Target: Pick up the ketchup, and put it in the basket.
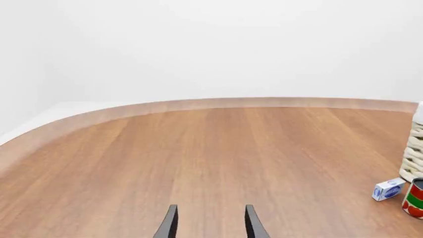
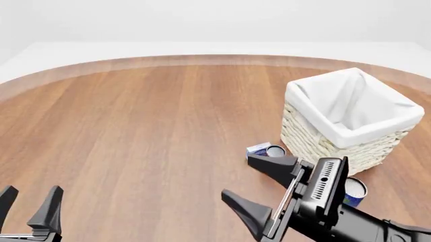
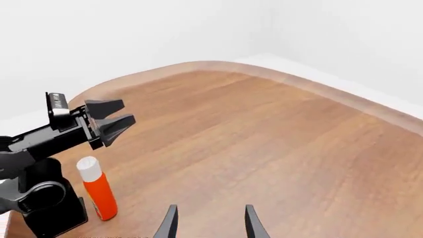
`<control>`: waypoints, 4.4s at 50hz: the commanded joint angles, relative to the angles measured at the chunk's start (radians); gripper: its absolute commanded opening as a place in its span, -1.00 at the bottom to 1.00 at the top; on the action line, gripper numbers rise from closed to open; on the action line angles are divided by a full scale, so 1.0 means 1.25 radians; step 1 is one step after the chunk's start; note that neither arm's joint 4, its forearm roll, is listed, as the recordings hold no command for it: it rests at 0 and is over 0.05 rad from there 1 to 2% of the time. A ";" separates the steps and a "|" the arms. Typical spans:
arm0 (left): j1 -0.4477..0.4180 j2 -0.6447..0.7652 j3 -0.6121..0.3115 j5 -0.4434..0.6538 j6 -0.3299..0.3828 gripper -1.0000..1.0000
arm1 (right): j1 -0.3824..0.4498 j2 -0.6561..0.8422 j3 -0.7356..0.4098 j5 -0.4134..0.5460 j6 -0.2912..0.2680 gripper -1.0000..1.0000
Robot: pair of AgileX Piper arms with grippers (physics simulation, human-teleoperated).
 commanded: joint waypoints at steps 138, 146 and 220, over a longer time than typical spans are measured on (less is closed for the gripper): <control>0.000 0.000 0.000 0.000 0.000 1.00 | 0.417 0.568 -0.347 -0.060 0.305 1.00; 0.000 0.000 0.000 0.000 0.000 1.00 | 0.421 0.581 -0.363 -0.051 0.312 1.00; 0.000 0.000 0.000 0.000 0.000 1.00 | 0.368 0.706 -0.464 -0.009 0.305 1.00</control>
